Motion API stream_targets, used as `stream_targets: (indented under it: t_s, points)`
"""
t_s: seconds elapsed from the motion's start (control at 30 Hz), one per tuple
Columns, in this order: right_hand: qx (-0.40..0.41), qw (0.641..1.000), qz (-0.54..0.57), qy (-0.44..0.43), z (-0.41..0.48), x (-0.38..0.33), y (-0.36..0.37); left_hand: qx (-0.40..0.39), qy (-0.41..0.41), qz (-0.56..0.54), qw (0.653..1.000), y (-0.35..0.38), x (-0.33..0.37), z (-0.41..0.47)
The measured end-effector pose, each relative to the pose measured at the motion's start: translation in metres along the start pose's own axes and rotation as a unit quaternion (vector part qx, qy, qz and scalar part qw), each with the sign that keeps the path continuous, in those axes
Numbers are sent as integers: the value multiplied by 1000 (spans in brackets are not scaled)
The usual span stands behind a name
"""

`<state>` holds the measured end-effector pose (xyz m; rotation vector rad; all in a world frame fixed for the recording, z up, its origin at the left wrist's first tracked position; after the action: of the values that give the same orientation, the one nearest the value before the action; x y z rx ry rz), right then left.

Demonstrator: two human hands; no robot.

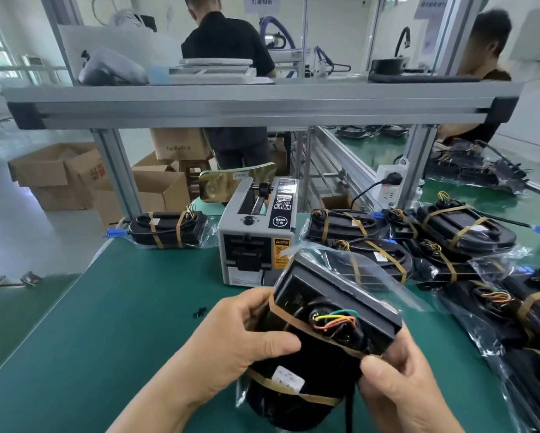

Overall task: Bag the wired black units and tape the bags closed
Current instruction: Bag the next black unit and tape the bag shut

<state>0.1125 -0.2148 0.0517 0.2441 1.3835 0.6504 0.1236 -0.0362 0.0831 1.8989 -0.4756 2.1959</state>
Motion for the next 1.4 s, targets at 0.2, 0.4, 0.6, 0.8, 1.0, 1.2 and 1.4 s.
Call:
stream_targets:
  t_s: [0.2, 0.4, 0.6, 0.8, 1.0, 1.2, 1.4]
  points:
    - [109, 923, -353, -109, 7, -63, 0, 53, 12, 256, 965, -19, 39, 4]
    - [49, 902, -420, -89, 25, -60, 21, -14, 15, 462, 887, -4, 37, 11]
    - [93, 844, -516, -111, 20, -45, 12, -43, -13, 509, 859, 7, 17, 13]
    - [190, 896, -401, -27, 20, -33, -15, -53, -23, 495, 867, 7, 10, 16]
    - [63, 937, -342, 39, 21, -30, -7, -54, -26, 490, 870, 5, 9, 18]
    - [0, 894, -447, 23, 26, -37, 4, -63, -19, 499, 864, 6, 10, 18]
    - [53, 833, -550, -29, 29, -48, 13, -77, 4, 514, 855, 11, 12, 17]
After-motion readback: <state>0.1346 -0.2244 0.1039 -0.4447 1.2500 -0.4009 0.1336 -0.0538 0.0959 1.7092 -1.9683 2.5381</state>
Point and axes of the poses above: each hand's wrist, its own z-axis towards the middle knuckle, its own y-axis out of the palm, x = y × z, the point moved 8 cm from there along z, towards the middle knuckle, and after that the axes turned 6 degrees about y, right-handed, at the moved point
